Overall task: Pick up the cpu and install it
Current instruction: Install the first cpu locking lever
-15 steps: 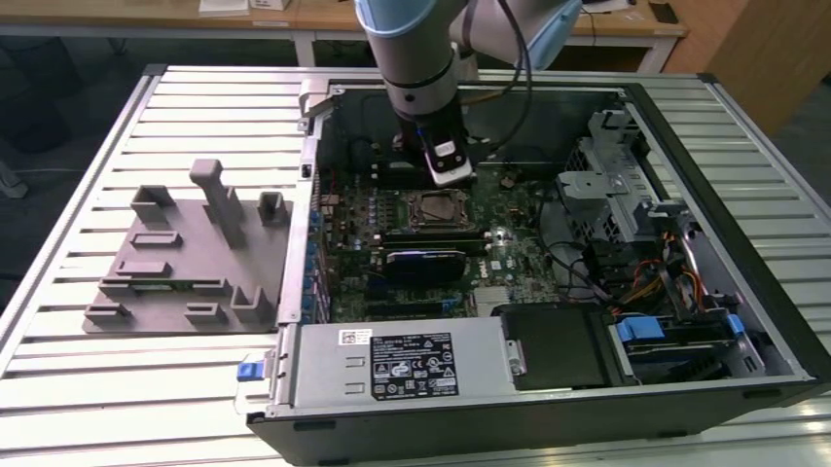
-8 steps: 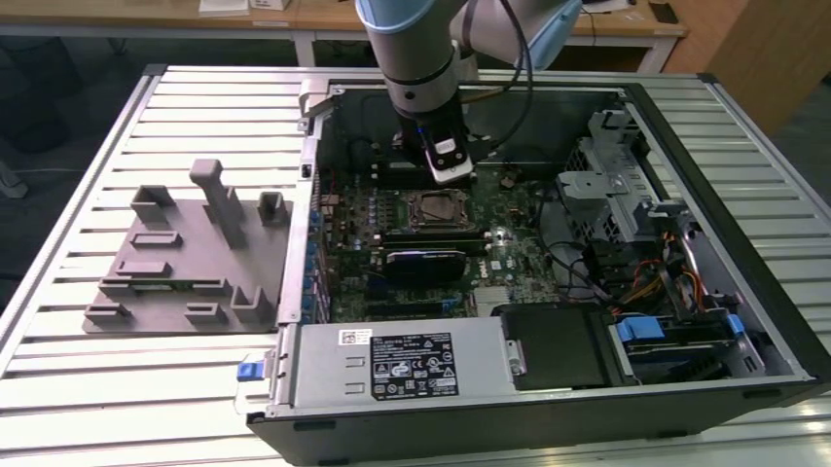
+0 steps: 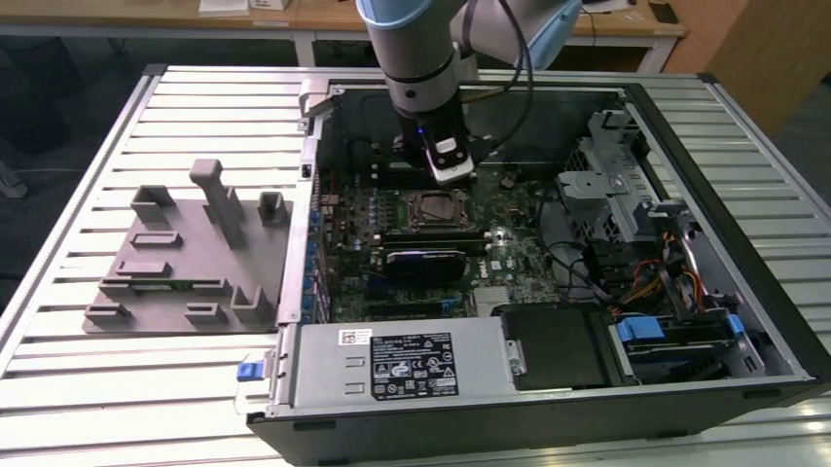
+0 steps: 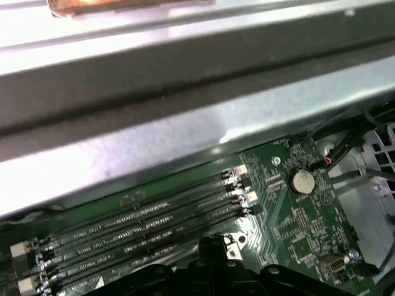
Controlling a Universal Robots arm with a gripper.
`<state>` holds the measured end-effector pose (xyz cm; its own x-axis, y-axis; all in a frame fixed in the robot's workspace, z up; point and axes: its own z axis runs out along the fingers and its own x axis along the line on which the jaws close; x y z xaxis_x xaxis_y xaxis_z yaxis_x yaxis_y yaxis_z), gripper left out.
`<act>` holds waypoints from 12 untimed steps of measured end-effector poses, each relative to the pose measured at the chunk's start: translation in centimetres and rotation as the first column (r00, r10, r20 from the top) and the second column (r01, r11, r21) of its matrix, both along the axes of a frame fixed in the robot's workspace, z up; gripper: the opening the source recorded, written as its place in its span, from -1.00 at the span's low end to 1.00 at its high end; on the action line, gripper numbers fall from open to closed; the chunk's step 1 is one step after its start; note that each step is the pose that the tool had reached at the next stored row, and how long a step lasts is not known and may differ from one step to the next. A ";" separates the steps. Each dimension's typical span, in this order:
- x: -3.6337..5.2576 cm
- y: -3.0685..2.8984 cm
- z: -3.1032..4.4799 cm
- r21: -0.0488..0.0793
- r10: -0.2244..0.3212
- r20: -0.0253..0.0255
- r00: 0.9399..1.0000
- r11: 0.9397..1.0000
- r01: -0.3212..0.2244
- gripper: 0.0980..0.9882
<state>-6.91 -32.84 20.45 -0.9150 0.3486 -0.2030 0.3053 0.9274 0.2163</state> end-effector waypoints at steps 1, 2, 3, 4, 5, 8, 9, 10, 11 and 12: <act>0.01 -0.05 0.00 -0.006 0.000 0.000 1.000 1.000 0.000 -0.98; 0.01 -0.10 0.00 -0.011 -0.001 0.000 1.000 1.000 0.001 -0.98; 0.00 -0.15 0.00 -0.017 -0.001 0.000 1.000 1.000 0.001 -0.98; 0.00 -0.20 0.00 -0.023 -0.002 0.000 1.000 1.000 0.002 -0.98; 0.00 -0.26 0.00 -0.029 -0.002 0.000 1.000 1.000 0.002 -0.98; 0.00 -0.42 0.00 -0.046 -0.004 0.000 1.000 0.999 0.004 -0.98; 0.00 -0.47 0.00 -0.052 -0.004 0.000 1.000 0.999 0.004 -0.98; 0.00 -0.53 0.00 -0.058 -0.005 0.000 1.000 0.998 0.005 -0.98; 0.00 -0.59 0.00 -0.064 -0.005 0.000 1.000 0.998 0.005 -0.98; 0.01 -0.65 0.00 -0.070 -0.005 0.000 1.000 0.998 0.005 -0.98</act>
<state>-6.90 -33.49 20.45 -0.9133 0.3383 -0.2270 0.3101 0.9386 0.1510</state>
